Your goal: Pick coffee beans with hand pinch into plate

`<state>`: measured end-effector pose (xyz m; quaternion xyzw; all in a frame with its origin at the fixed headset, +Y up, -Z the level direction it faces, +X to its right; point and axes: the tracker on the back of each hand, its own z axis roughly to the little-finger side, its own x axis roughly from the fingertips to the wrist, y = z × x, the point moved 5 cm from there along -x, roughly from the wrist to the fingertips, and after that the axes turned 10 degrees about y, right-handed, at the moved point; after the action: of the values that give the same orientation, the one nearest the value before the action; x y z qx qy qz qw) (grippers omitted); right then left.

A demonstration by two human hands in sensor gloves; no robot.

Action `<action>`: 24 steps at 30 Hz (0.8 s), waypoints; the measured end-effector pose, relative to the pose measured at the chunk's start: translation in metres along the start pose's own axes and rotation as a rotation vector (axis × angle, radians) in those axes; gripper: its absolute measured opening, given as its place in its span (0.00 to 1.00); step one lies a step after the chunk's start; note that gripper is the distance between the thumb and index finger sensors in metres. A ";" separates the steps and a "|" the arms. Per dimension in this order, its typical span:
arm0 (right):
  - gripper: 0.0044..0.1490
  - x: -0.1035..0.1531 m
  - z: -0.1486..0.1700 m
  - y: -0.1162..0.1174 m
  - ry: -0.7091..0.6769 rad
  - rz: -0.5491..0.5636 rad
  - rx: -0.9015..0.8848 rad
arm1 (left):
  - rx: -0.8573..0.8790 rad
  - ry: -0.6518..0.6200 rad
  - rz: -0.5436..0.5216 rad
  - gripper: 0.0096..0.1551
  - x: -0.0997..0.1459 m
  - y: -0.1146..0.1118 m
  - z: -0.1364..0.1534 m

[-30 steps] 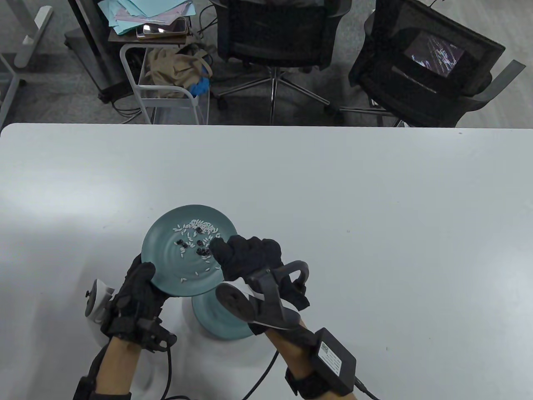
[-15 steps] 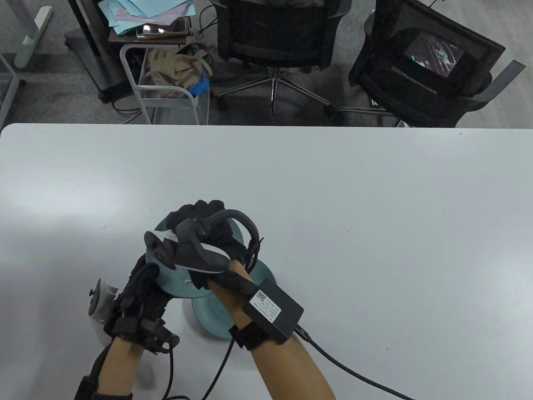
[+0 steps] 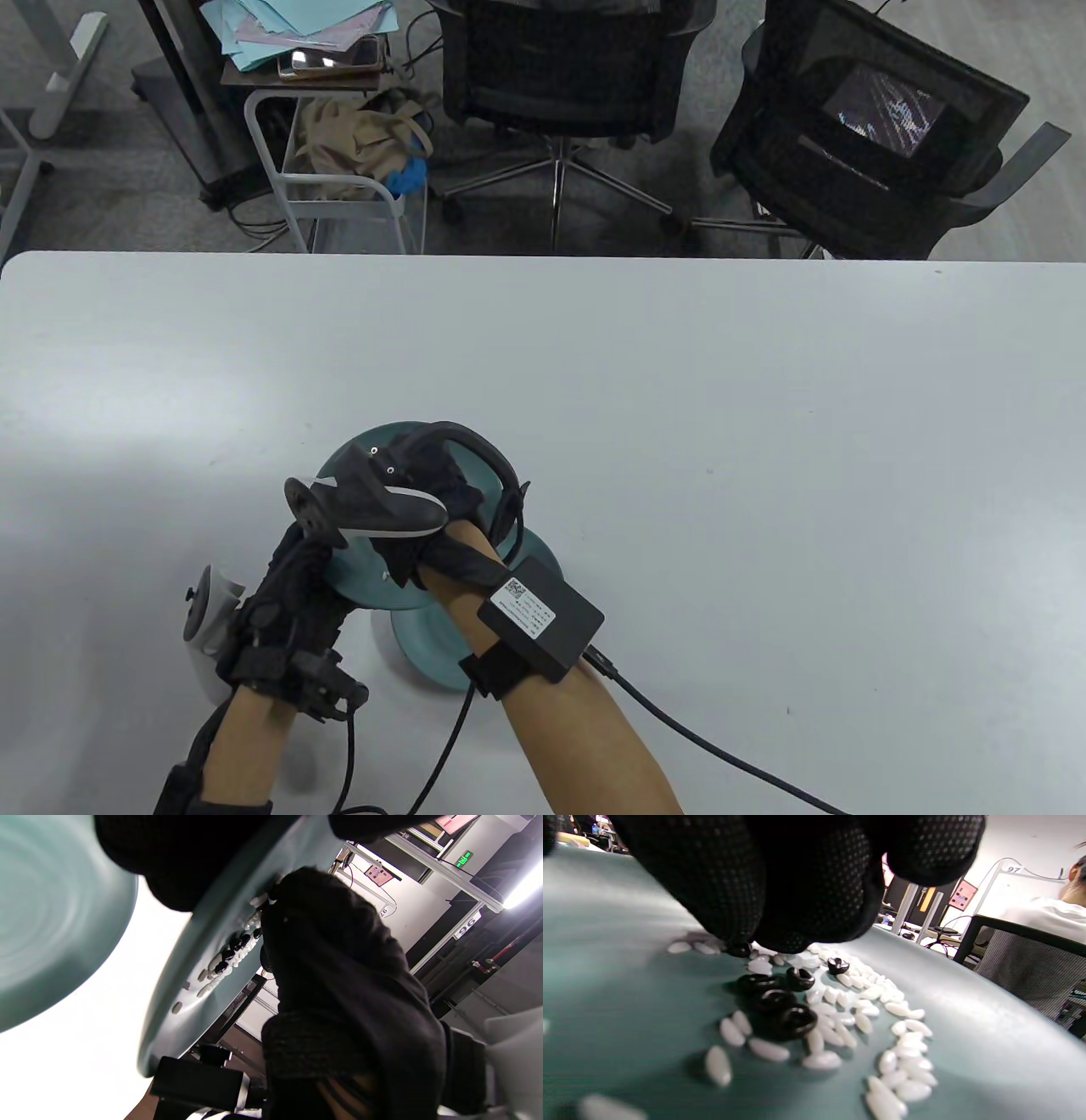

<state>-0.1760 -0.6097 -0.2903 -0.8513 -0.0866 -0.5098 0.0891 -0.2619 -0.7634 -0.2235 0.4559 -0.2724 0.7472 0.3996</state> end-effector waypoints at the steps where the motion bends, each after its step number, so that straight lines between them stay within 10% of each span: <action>1: 0.22 0.000 -0.001 0.002 -0.002 -0.010 0.005 | 0.009 0.003 0.005 0.37 0.000 0.000 0.001; 24: 0.23 0.001 -0.004 0.018 -0.031 -0.186 0.008 | 0.013 0.018 -0.012 0.36 -0.002 0.002 0.005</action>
<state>-0.1745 -0.6276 -0.2893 -0.8469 -0.1687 -0.5024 0.0434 -0.2606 -0.7685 -0.2229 0.4533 -0.2611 0.7507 0.4033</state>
